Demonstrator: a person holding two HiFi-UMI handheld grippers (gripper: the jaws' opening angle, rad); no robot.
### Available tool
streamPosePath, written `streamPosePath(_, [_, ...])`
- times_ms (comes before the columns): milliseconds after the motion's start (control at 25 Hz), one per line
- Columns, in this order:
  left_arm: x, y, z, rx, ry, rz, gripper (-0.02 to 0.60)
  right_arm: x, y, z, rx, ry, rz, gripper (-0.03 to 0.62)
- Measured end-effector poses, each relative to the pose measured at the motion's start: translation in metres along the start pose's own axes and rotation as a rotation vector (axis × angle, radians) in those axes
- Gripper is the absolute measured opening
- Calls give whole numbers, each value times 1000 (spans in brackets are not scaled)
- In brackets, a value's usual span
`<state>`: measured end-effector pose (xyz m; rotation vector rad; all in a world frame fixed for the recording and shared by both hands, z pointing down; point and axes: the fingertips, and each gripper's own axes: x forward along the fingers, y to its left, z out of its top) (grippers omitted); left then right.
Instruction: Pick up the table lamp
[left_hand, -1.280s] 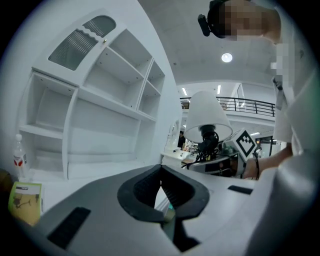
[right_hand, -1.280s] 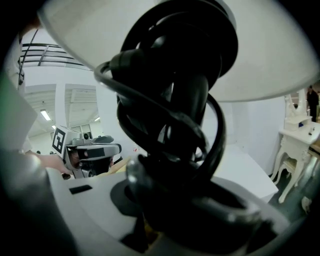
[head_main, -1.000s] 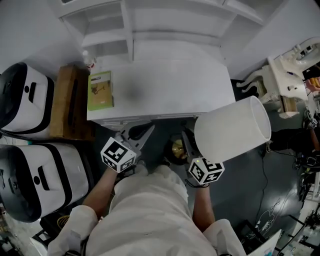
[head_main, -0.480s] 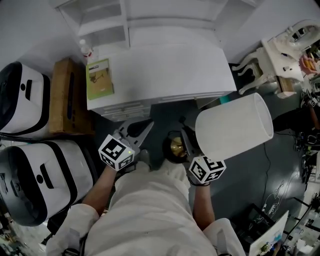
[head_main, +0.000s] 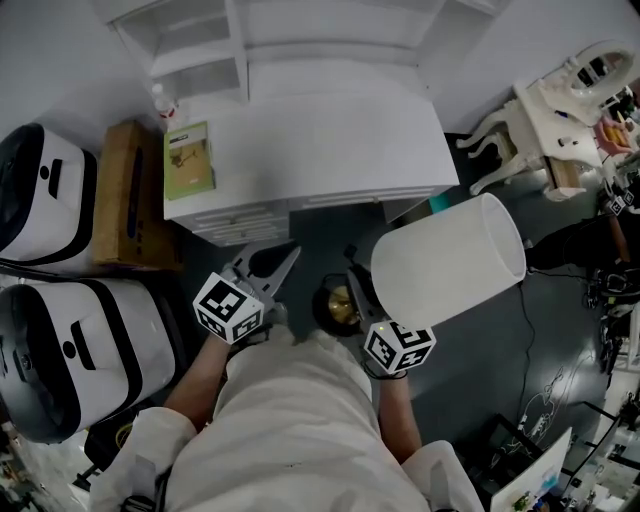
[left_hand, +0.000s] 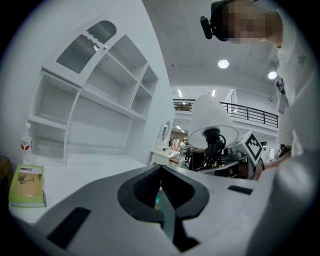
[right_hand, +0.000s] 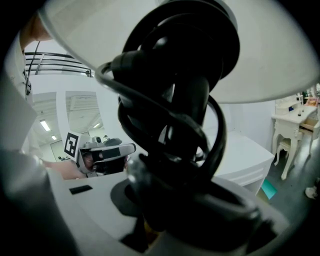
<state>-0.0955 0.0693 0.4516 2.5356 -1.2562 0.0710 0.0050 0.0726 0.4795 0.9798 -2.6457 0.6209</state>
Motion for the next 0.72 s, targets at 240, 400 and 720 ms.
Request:
streamPosePath(240, [12,-14,-4,0,11,-2,9,-10,-6,-10,6,24,9,57])
streamPosePath(400, [17,-17,-4,1,15,-5,9,-13,-6,-12,0,33,17,57])
streamPosePath(720, [19,-16,-7,-4,19,-7,9,-12,-7,-19,-17,62,13,57])
